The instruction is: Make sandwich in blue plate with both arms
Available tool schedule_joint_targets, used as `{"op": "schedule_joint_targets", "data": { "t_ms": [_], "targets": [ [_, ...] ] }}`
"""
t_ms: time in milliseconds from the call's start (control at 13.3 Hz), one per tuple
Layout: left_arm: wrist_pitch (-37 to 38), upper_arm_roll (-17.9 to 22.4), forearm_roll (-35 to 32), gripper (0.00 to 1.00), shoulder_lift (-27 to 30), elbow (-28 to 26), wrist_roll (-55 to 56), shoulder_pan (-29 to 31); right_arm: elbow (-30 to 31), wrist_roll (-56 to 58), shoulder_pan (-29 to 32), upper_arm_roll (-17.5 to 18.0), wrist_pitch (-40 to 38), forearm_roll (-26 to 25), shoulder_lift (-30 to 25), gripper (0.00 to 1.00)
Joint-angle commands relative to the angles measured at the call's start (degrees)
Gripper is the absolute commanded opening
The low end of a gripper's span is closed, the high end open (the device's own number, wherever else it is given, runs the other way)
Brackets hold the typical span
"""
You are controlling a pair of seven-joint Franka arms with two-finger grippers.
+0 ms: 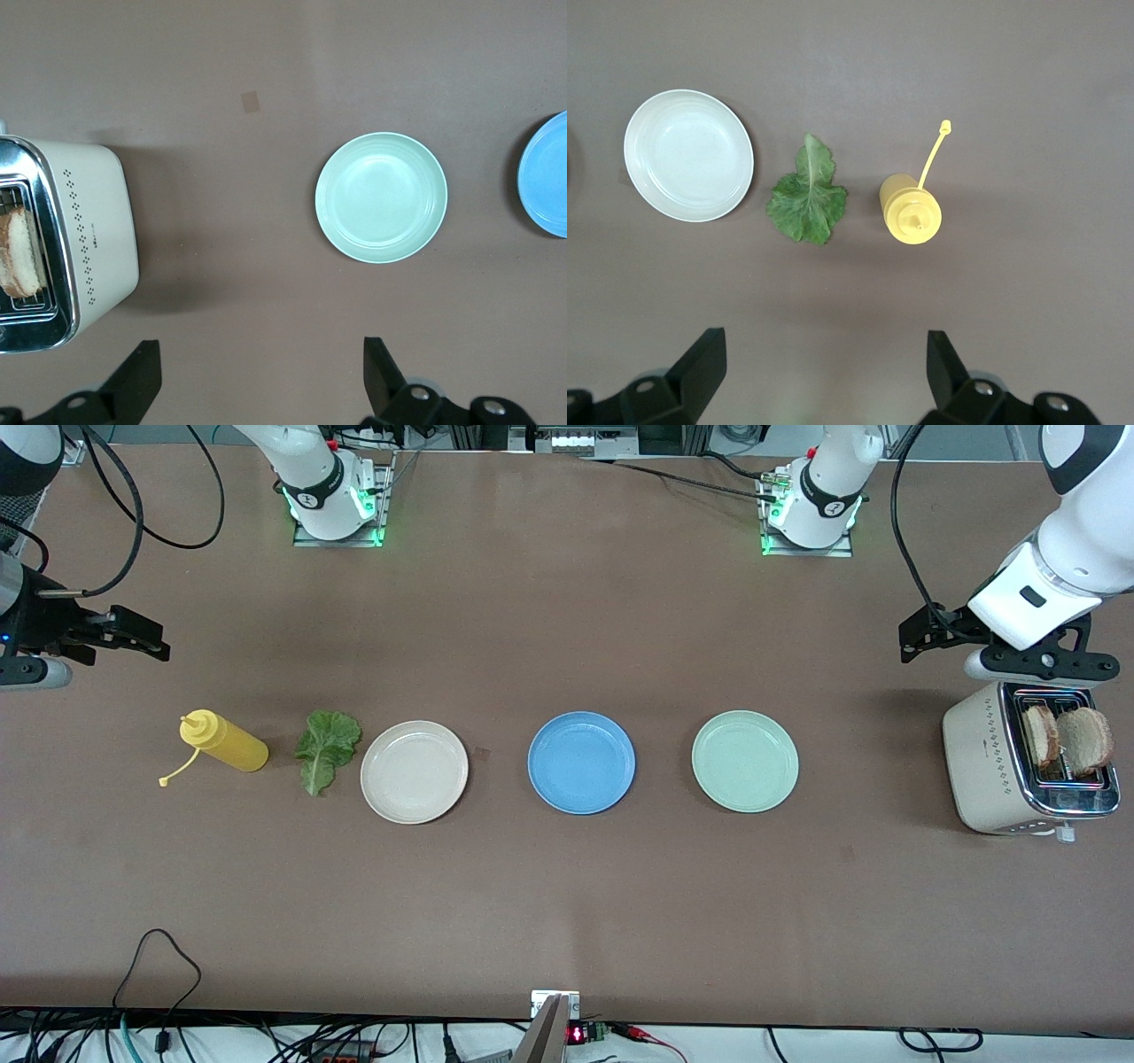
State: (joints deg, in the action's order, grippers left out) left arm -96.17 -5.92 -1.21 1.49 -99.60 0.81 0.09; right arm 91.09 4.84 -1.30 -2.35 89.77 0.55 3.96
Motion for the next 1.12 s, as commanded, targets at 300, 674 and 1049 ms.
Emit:
{"op": "schedule_joint_targets", "data": {
  "t_ms": [300, 674, 1049],
  "targets": [
    [0.10, 0.03, 0.33, 1.00, -0.79, 1.34, -0.63, 0.08, 0.23, -0.27, -0.02, 0.07, -0.30, -0.11, -0.44, 1.00],
    [2.03, 0.03, 0.33, 1.00, -0.79, 1.34, -0.02, 0.09, -0.21, -0.36, 0.24, 0.07, 0.23, 0.94, 1.22, 1.00],
    [5.73, 0.64, 0.16, 1.00, -3.68, 1.60, -0.28, 0.61, -0.21, 0.34, 0.16, 0.07, -0.13, 0.77, 2.10, 1.00]
  ]
}}
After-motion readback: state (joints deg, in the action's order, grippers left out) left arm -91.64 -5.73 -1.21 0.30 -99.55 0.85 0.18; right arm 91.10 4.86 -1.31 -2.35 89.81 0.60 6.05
